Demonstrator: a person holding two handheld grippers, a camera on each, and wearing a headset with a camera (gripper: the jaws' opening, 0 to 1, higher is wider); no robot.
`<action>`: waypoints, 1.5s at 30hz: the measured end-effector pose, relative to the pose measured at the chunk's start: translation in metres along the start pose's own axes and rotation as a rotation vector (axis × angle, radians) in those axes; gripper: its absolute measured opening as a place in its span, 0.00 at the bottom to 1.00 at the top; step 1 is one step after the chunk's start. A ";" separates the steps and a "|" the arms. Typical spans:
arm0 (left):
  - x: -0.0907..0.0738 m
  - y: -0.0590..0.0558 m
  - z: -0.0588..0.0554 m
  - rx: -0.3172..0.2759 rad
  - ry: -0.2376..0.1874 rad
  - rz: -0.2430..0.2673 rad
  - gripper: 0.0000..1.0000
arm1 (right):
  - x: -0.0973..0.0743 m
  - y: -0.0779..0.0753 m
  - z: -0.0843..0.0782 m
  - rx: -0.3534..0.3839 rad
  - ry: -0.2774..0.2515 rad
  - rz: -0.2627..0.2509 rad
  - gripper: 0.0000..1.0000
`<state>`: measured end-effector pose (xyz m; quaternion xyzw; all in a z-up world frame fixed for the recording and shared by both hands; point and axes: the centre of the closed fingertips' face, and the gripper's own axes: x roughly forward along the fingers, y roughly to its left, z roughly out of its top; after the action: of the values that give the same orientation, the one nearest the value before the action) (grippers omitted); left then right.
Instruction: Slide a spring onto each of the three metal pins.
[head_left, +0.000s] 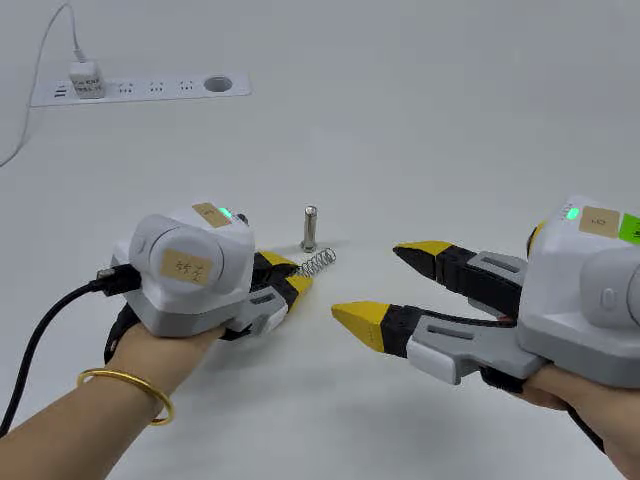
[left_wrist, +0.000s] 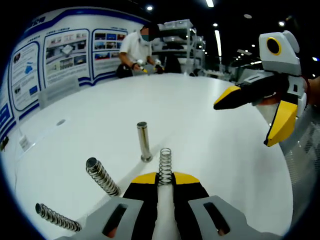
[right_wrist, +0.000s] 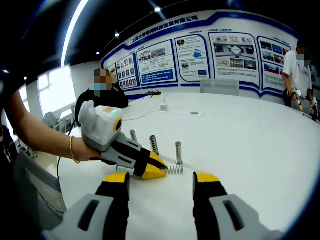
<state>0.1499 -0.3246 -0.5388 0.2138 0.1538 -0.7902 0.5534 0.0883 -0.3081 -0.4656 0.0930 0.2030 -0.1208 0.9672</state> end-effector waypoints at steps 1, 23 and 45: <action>-0.001 -0.001 0.000 0.014 0.002 -0.001 0.10 | 0.000 -0.001 0.000 0.002 -0.001 0.001 0.51; -0.055 -0.015 0.037 0.065 -0.129 0.016 0.10 | -0.004 0.000 0.026 0.140 -0.066 0.010 0.48; -0.097 -0.026 0.043 -0.052 -0.276 -0.003 0.10 | 0.015 0.037 0.043 0.216 -0.062 0.166 0.37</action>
<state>0.1469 -0.2581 -0.4527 0.0885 0.0967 -0.8089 0.5732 0.1277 -0.2857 -0.4286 0.2092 0.1504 -0.0641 0.9641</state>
